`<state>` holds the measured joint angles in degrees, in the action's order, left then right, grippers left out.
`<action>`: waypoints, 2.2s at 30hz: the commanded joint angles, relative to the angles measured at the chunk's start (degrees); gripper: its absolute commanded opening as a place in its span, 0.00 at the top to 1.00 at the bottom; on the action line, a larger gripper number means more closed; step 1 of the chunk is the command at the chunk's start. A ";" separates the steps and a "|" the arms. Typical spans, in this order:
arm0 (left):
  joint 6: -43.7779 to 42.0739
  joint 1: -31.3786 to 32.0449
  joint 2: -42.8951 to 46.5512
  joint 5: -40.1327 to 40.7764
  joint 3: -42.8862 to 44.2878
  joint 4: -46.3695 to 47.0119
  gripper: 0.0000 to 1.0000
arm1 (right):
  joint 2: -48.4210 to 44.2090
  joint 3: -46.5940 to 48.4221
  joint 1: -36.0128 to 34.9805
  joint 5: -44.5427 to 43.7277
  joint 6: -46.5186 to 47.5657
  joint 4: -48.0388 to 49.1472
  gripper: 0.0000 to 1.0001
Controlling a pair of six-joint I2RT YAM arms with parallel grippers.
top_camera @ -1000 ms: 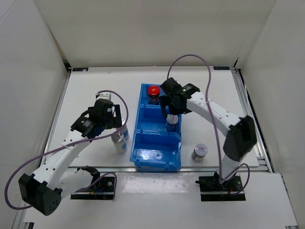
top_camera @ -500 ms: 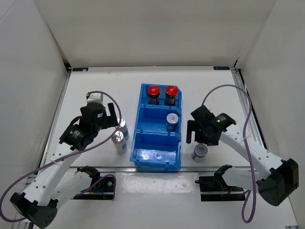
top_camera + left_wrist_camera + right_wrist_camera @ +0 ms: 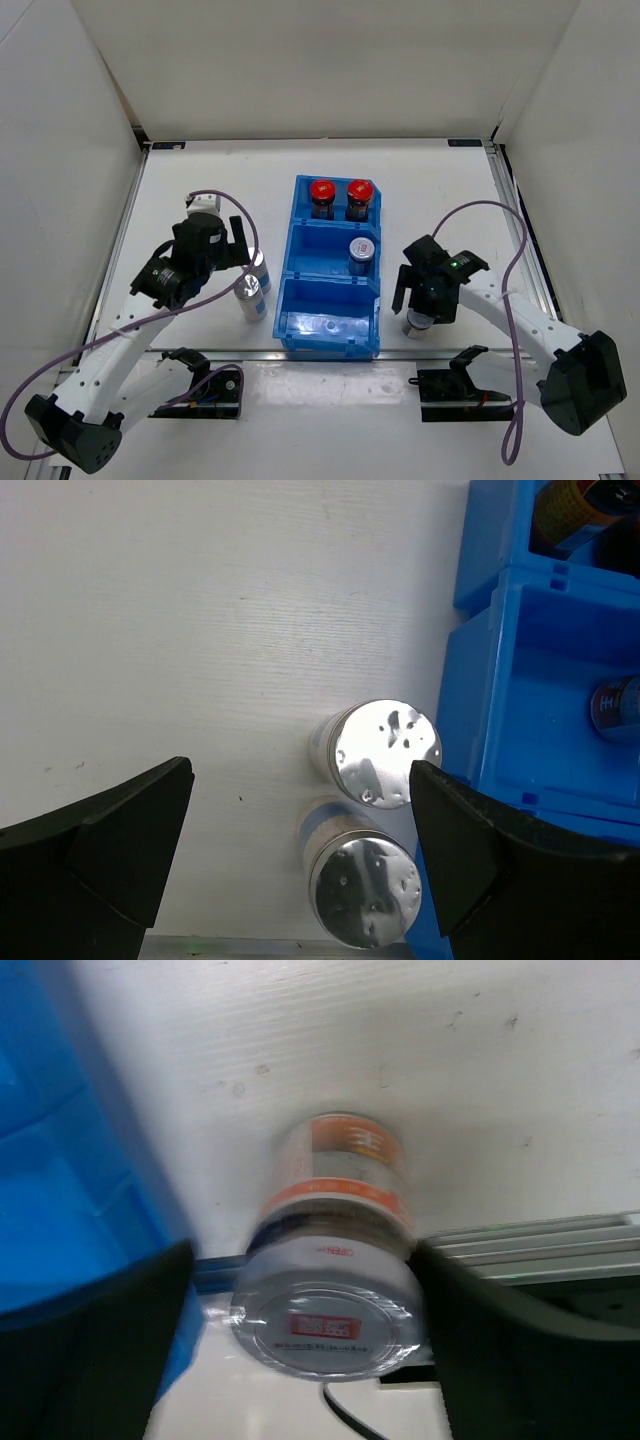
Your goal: Organize the condiment bottles
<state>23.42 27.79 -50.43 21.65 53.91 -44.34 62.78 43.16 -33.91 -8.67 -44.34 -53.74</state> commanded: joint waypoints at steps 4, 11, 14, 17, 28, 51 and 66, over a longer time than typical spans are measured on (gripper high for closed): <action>0.22 -0.28 0.43 0.85 0.14 0.66 0.00 | 0.94 2.98 1.21 -3.19 0.66 0.48 0.55; 0.22 -0.28 1.04 1.38 0.14 0.66 0.00 | 0.41 20.34 1.22 -9.35 5.21 -4.80 0.95; 0.22 -0.28 1.04 1.38 0.14 0.66 0.00 | 2.68 28.45 0.43 -9.35 7.15 -4.80 1.00; 0.22 -0.28 1.04 1.38 0.14 0.66 0.00 | 8.13 39.43 -2.55 -9.88 10.40 -3.23 1.00; 0.22 -0.28 1.04 2.43 0.14 0.13 0.00 | 39.33 64.59 -15.48 -10.68 18.23 -0.49 0.98; -5.13 -0.28 -0.55 -11.70 -0.65 4.34 0.00 | 47.01 75.50 -14.96 -10.65 18.85 -7.96 0.01; -4.35 -1.42 -13.72 -15.94 0.49 3.20 0.00 | -7.03 36.59 -14.96 -21.39 11.92 -13.48 0.01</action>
<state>18.13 27.44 -64.03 5.28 51.94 -39.68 57.89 85.21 -48.82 -27.51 -28.95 -62.59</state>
